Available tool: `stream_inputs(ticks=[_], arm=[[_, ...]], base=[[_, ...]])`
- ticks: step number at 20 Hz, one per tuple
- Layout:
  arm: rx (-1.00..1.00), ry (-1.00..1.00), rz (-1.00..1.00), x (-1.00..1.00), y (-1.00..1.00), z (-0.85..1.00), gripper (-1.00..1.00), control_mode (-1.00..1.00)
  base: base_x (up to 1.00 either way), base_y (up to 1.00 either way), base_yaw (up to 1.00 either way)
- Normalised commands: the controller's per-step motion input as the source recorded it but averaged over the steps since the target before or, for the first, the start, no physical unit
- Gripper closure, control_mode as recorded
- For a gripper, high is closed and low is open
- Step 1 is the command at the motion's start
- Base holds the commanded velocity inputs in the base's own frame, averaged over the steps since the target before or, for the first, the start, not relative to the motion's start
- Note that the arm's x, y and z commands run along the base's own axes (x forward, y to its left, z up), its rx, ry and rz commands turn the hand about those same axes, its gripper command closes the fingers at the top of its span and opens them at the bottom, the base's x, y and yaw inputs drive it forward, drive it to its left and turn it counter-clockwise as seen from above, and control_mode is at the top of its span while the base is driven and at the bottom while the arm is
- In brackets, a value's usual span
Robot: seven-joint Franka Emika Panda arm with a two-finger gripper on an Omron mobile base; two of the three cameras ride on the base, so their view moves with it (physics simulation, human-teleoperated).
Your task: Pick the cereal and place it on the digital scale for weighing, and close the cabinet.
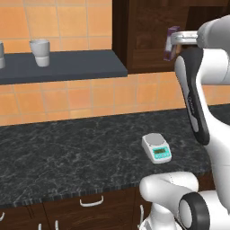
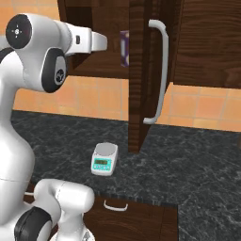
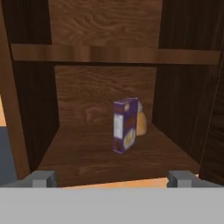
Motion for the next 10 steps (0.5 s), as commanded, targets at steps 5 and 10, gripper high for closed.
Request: stream_inputs(ticks=[5,10], arm=[[-0.01,0.0,-0.12,0.22,0.0,-0.17,-1.0,-1.0],[0.0,0.0,-0.11,0.29,0.0,-0.11,-1.0,-1.0]], base=[[0.0,0.0,0.0],[0.0,0.0,0.0]])
